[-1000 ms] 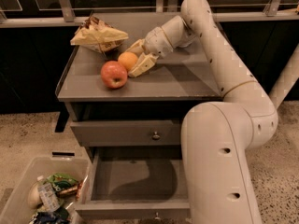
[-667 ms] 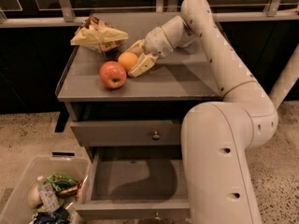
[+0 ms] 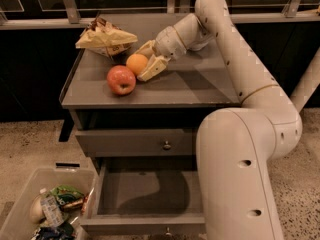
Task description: Place orange into middle drawer
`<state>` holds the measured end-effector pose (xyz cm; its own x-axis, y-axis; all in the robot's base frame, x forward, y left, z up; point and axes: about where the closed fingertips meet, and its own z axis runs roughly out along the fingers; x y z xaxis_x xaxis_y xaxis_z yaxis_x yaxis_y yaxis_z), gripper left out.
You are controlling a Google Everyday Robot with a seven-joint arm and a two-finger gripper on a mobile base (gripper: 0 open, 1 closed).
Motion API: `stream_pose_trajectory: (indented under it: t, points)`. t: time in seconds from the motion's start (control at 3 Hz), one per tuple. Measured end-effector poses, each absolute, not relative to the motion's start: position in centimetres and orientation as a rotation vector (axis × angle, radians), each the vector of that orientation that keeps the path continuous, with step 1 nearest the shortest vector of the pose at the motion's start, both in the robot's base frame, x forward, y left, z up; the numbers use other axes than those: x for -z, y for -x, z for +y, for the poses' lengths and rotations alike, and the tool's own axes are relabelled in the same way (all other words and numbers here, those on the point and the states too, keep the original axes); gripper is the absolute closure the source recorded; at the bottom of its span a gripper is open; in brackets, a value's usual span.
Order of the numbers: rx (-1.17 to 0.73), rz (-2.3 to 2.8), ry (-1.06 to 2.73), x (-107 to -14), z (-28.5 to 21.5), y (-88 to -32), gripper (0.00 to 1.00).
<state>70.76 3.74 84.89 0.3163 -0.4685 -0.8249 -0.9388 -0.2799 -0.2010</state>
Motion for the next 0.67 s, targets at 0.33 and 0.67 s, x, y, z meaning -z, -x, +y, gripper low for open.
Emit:
stream_pose_trajectory:
  t: [0.33,0.67]
  points:
    - [-0.797,1.282,1.858,-88.1,1.1,-68.7,1.0]
    - [-0.674,1.345,1.787,-93.5,-2.9,-64.6,1.0]
